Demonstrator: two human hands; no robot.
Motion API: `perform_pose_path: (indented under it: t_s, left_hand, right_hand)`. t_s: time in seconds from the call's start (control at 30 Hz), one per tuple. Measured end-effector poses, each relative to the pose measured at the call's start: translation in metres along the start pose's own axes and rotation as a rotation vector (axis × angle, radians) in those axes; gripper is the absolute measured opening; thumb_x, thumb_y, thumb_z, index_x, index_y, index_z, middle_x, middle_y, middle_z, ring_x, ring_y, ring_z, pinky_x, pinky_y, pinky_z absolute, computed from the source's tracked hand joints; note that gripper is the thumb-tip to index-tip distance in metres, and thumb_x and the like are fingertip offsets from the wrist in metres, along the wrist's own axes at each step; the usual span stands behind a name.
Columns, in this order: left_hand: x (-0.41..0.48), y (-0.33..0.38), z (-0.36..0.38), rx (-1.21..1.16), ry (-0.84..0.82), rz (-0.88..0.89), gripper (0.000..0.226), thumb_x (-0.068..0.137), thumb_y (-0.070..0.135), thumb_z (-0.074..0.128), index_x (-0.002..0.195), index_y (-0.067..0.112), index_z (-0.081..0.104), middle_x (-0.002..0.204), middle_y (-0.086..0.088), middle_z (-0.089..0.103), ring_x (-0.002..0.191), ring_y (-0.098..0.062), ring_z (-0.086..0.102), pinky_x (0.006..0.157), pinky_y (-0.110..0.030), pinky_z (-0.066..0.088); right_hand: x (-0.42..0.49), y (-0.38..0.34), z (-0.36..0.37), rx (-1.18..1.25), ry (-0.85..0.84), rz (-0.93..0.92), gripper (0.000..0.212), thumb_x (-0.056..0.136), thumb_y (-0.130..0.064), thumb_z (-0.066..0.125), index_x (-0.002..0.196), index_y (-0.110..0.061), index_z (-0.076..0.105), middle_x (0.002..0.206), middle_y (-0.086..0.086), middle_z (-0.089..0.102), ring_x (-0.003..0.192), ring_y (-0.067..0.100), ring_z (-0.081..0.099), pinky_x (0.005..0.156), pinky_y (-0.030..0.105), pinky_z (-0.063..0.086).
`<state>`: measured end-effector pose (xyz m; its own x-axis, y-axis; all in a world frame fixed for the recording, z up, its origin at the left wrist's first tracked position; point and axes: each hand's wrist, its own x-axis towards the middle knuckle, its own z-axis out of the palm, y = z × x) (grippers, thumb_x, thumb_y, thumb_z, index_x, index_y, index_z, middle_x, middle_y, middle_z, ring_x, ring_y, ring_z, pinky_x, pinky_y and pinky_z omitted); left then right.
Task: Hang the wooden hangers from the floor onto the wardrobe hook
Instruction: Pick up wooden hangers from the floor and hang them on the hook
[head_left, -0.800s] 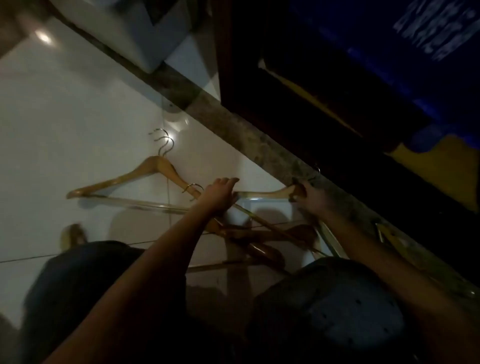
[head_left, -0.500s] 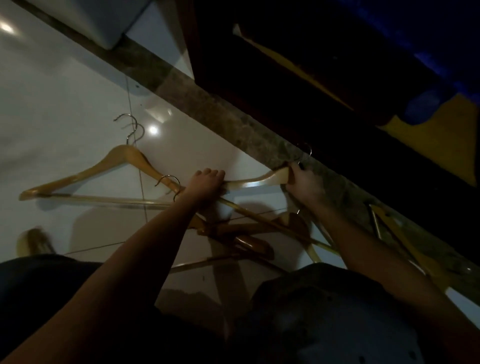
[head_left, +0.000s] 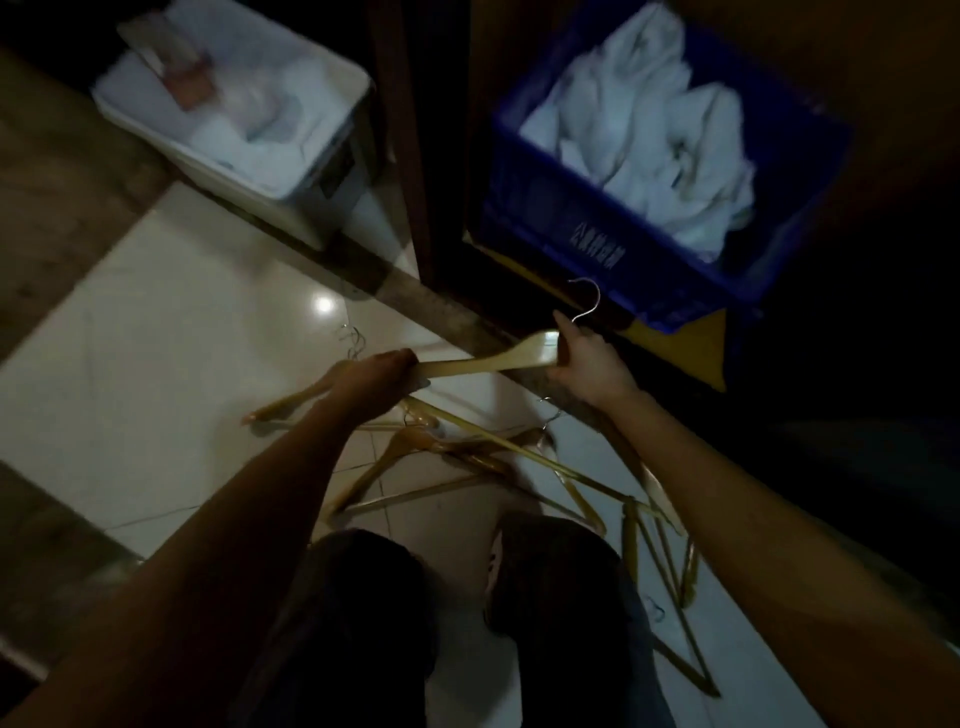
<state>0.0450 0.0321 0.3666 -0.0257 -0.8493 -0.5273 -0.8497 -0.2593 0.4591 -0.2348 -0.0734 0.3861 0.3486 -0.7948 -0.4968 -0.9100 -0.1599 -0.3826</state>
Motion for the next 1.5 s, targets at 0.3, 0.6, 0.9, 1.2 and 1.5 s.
perform_pose_path:
  t_s: [0.3,0.6,0.9,1.2,1.5]
  left_hand:
    - [-0.134,0.163,-0.233,-0.143,0.119,0.144,0.027,0.085,0.037,0.066,0.102,0.016,0.065,0.092,-0.007,0.067,0.087,-0.023,0.064,0.074,-0.031,0.046]
    - [-0.224,0.344,-0.408,-0.200,0.232,0.410,0.029,0.097,0.038,0.045,0.096,0.018,0.067,0.086,-0.003,0.070,0.085,-0.018,0.063,0.077,-0.034,0.043]
    - [-0.323,0.507,-0.483,-0.542,0.176,0.934,0.037,0.100,0.029,0.042,0.132,0.012,0.049,0.114,0.001,0.063,0.106,-0.010,0.061,0.091,-0.029,0.050]
    - [-0.345,0.535,-0.511,-0.513,0.002,1.059,0.019,0.095,0.016,0.053,0.105,0.007,0.067,0.100,-0.011,0.073,0.097,-0.020,0.070,0.088,-0.031,0.055]
    - [-0.319,0.588,-0.537,-0.671,0.196,1.128,0.017,0.096,0.014,0.052,0.102,0.009,0.067,0.094,-0.010,0.073,0.094,-0.022,0.070,0.087,-0.031,0.055]
  right_hand:
    - [-0.171,-0.111,-0.259,0.040,0.212,0.013,0.086,0.087,-0.026,0.064,0.153,-0.020,0.009,0.132,0.020,0.047,0.114,0.038,0.052,0.087,0.039,0.046]
    - [-0.344,-0.195,-0.455,0.087,0.556,-0.134,0.067,0.086,-0.023,0.067,0.137,-0.016,0.024,0.131,0.012,0.051,0.112,0.025,0.057,0.091,0.042,0.052]
    - [-0.425,-0.224,-0.497,-0.016,0.649,-0.371,0.049,0.088,-0.022,0.066,0.123,-0.020,0.032,0.120,0.005,0.057,0.104,0.013,0.059,0.086,0.034,0.055]
    - [-0.461,-0.222,-0.505,0.331,0.855,-0.384,0.039,0.087,-0.027,0.068,0.113,-0.023,0.039,0.096,0.005,0.066,0.085,0.019,0.067,0.069,0.030,0.058]
    - [-0.425,-0.187,-0.561,-0.054,1.138,0.011,0.038,0.092,-0.052,0.050,0.108,-0.017,0.052,0.081,-0.001,0.064,0.067,0.014,0.063,0.057,0.026,0.051]
